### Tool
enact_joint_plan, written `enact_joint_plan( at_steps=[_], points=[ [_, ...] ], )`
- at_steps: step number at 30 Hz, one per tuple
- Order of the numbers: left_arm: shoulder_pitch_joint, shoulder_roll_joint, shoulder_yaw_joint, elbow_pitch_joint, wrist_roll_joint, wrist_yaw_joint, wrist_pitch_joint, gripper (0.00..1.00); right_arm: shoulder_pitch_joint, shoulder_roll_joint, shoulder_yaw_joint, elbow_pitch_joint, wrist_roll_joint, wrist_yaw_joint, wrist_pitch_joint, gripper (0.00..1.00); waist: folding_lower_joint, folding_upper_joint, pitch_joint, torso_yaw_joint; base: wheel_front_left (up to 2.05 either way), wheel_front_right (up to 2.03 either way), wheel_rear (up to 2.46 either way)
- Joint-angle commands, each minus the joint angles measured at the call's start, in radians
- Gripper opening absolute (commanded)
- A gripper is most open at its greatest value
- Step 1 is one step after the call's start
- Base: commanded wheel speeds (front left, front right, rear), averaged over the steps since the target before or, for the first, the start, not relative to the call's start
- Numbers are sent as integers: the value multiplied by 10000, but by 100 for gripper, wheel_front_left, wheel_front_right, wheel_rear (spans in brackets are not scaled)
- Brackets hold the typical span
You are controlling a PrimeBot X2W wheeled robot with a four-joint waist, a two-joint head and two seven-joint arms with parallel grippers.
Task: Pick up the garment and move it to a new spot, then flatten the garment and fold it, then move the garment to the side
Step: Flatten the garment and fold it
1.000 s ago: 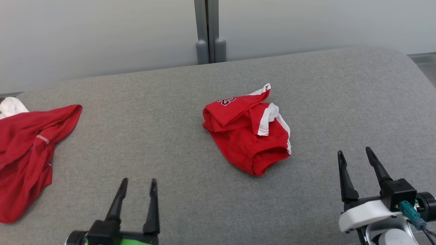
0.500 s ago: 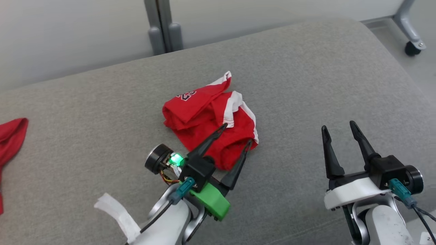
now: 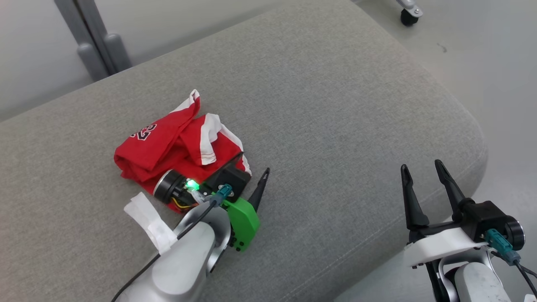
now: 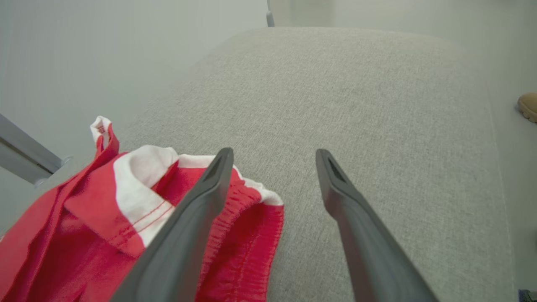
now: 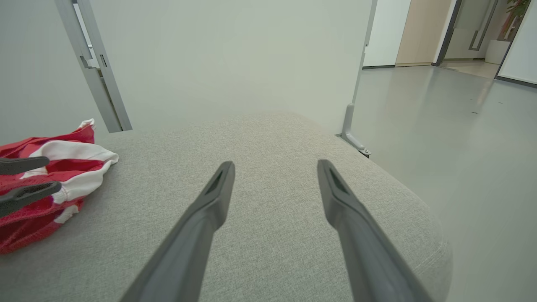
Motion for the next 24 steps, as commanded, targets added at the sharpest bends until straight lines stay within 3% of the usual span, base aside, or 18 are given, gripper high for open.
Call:
enact_joint_plan(
  at_steps=[1, 5, 6, 7, 9, 10, 17, 24],
  points=[
    [-144, 164, 63, 238, 74, 208, 134, 100, 44, 1, 8, -30, 92, -14, -31, 100, 0, 0, 166, -409, 0, 0, 0],
    [-180, 274, 96, 840, 33, 395, 527, 100, 2, -1, -30, -23, 110, -14, -31, 100, 0, 0, 104, -401, 0, 0, 0],
    [-164, 301, 108, 989, 2, 445, 635, 85, -7, 1, -35, -26, 115, -14, -31, 100, 0, 0, 86, -378, 0, 0, 0],
    [-158, 335, 102, 1107, 18, 485, 717, 53, -11, 2, -23, -21, 110, -14, -31, 100, 0, 0, 70, -364, 0, 0, 0],
    [-182, 406, 55, 1337, 60, 536, 842, 11, -40, 1, -3, 5, 133, -14, -31, 100, 0, 0, 56, -330, 0, 0, 0],
    [-195, 401, 29, 1441, 41, 516, 870, 0, -62, -4, 3, 10, 161, -14, -31, 100, 0, 0, 49, -303, 0, 0, 0],
    [-475, 97, 478, 644, -740, 375, 18, 0, 130, -4, -161, -8, 222, -14, -31, 100, 0, 0, -25, 73, 0, 0, 0],
    [-730, -127, 692, -2019, -2014, 476, -225, 0, 230, -4, -199, 98, 148, -14, -31, 100, 0, 0, -315, 792, 0, 0, 0]
  ],
)
